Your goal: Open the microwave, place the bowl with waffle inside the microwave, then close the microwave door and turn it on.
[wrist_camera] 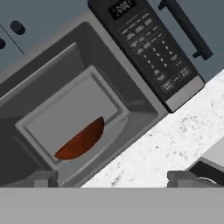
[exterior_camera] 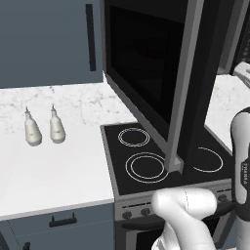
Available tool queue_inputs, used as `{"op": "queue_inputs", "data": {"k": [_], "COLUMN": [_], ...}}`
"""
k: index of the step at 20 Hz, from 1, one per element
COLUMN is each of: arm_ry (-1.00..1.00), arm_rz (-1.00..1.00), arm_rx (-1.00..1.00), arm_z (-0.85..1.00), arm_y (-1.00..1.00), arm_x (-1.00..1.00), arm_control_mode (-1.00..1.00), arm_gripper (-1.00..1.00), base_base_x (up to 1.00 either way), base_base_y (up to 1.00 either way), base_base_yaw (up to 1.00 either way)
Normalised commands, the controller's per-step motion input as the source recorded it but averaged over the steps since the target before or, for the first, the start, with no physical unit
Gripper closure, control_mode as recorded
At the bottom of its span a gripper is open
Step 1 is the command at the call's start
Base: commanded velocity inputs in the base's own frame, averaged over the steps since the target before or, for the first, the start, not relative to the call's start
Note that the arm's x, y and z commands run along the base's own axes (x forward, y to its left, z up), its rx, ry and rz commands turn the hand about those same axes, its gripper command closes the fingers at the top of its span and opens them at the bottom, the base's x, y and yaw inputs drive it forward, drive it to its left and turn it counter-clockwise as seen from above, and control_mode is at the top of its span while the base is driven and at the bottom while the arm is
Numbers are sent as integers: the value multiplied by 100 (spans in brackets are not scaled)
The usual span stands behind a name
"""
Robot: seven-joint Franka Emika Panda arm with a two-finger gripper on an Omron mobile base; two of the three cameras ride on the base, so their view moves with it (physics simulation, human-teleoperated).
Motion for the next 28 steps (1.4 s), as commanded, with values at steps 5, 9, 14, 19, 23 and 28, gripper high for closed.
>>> {"op": "queue_inputs", "data": {"k": [5,9,14,19,23,28], "arm_ry": [26,13,2,-11,-19,-23], "arm_rz": [9,23,27,19,4,-14], "arm_rx": [-30,-36,-44,-28,-34,-28], "arm_z": [-21,-76,-100,-42,-1,-3], "arm_y": [17,73,100,100,100,100], "arm_x": [-100,-100,-99,-58,-85,-45], "arm_control_mode": [-100,-100,-100,-100,-100,-100], "arm_gripper": [-100,-100,-100,-100,-100,-100], "base_base_x": [0,0,0,0,0,0], "base_base_y": [0,0,0,0,0,0], "base_base_yaw": [0,0,0,0,0,0]}}
